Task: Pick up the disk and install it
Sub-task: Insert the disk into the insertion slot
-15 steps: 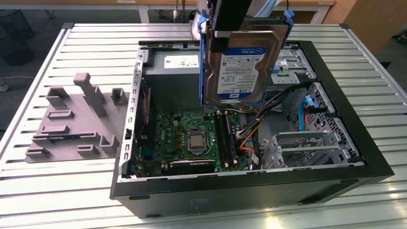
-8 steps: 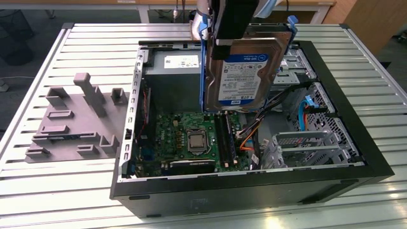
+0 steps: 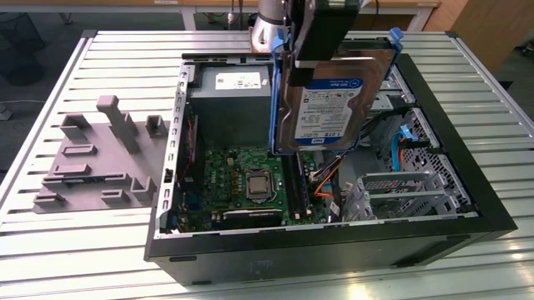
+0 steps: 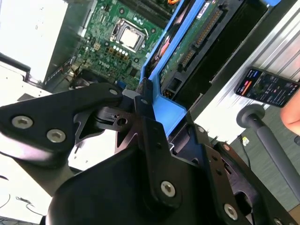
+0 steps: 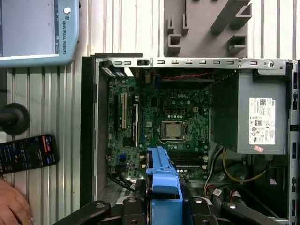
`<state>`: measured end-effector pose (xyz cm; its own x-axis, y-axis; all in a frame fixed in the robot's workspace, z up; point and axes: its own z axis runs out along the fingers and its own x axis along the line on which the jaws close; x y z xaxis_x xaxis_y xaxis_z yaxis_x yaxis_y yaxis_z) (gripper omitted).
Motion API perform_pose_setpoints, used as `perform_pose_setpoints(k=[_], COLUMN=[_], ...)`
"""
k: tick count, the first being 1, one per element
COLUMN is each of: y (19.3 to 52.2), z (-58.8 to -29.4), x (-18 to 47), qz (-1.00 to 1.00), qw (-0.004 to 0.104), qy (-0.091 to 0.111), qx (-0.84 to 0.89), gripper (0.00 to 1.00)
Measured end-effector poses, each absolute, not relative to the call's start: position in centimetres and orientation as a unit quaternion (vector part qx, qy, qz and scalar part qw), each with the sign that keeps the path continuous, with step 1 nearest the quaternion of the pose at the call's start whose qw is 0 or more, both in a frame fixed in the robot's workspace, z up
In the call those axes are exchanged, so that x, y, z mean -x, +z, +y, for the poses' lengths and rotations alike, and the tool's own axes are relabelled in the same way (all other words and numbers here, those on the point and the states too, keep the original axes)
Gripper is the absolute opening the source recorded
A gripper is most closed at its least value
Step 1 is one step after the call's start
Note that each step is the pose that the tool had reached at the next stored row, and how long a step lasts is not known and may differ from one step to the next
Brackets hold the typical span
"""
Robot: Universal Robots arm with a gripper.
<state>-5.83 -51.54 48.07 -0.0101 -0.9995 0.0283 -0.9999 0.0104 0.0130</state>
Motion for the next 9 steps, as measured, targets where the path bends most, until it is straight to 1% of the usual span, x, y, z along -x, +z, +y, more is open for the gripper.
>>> perform_pose_setpoints(k=[9], y=[48.0], z=[-51.7], x=[4.4], qz=[-0.711], qw=[0.015], qy=[0.005], qx=[-0.703], gripper=[0.37])
